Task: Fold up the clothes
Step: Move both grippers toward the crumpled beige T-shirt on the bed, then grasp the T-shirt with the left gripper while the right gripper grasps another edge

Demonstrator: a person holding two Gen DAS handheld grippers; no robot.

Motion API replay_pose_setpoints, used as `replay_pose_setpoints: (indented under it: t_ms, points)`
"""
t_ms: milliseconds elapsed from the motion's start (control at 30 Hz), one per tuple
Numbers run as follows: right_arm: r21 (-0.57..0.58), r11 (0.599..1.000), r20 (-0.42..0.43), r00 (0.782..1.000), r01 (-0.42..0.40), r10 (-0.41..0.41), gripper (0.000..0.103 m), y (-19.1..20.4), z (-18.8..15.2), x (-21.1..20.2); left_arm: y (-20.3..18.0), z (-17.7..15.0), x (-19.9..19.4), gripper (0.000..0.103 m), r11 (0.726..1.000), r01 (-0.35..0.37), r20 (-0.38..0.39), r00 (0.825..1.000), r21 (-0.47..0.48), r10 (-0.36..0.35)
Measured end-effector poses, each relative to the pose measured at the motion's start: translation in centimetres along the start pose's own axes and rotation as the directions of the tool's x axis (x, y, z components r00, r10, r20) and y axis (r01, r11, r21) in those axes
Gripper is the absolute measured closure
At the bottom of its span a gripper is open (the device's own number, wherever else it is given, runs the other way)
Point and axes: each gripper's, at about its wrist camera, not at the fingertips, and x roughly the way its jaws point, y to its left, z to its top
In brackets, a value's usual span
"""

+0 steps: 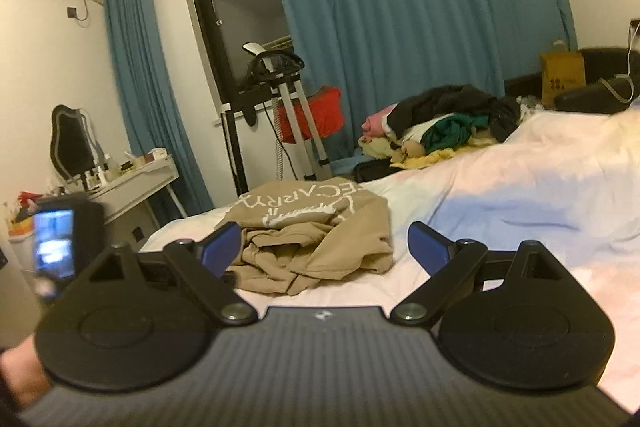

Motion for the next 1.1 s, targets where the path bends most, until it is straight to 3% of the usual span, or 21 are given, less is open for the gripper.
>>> replay_pose_setpoints:
  t_ms: [100, 300, 433, 533, 567, 600, 633, 700, 900, 1000, 1100]
  points:
    - [0.001, 1.0, -0.01, 1.0, 0.015, -0.015, 0.011, -0.6, -0.7, 0.5, -0.6, 0.5, 4.9, 0.0, 1.0, -0.006, -0.067, 0.998, 0.019, 0.008]
    - [0.009, 0.999, -0.053, 0.998, 0.038, -0.037, 0.012, -1.7, -2.2, 2.6, -0.3, -0.6, 11.8, 0.003, 1.0, -0.026, -0.088, 0.996, -0.013, 0.025]
    - [0.051, 0.998, -0.086, 0.996, 0.033, -0.029, 0.012, -2.5, -2.9, 4.4, 0.5, -0.5, 13.8, 0.004, 0.998, -0.018, -0.038, 0.999, -0.053, 0.016]
    - [0.069, 0.997, -0.099, 0.995, 0.037, -0.03, 0.012, -2.8, -3.5, 5.7, 1.5, -0.1, 14.2, 0.025, 0.996, -0.029, 0.031, 0.999, -0.09, 0.032]
    - [0.064, 0.997, -0.103, 0.994, 0.044, -0.037, 0.012, -2.8, -3.8, 6.1, 2.0, 0.0, 14.2, 0.04, 0.994, -0.036, 0.049, 0.998, -0.107, 0.042]
    - [0.058, 0.997, -0.106, 0.993, 0.051, -0.044, 0.012, -2.9, -4.1, 6.4, 2.7, 0.2, 14.1, 0.054, 0.991, -0.036, 0.062, 0.997, -0.128, 0.045]
    - [0.053, 0.997, -0.112, 0.992, 0.06, -0.054, 0.012, -3.0, -4.4, 6.8, 3.4, 0.4, 14.0, 0.059, 0.989, -0.026, 0.071, 0.997, -0.144, 0.037]
    - [0.046, 0.996, -0.116, 0.991, 0.073, -0.067, 0.012, -2.9, -4.6, 7.4, 4.9, 0.7, 12.9, 0.084, 0.988, 0.009, 0.104, 0.995, -0.153, 0.007]
    - [-0.018, 0.995, -0.076, 0.992, 0.102, -0.103, 0.012, -2.3, -4.6, 7.6, 9.0, 1.4, 7.0, 0.09, 0.981, 0.091, 0.22, 0.974, -0.172, -0.052]
    - [-0.029, 0.994, -0.049, 0.993, 0.102, -0.103, 0.012, -1.8, -4.4, 6.9, 11.0, 1.2, 2.8, 0.091, 0.965, 0.142, 0.249, 0.965, -0.22, -0.085]
    - [-0.045, 0.994, -0.027, 0.995, 0.096, -0.098, 0.012, -1.0, -4.1, 5.8, 12.3, 0.4, -2.4, 0.091, 0.96, 0.182, 0.306, 0.946, -0.211, -0.112]
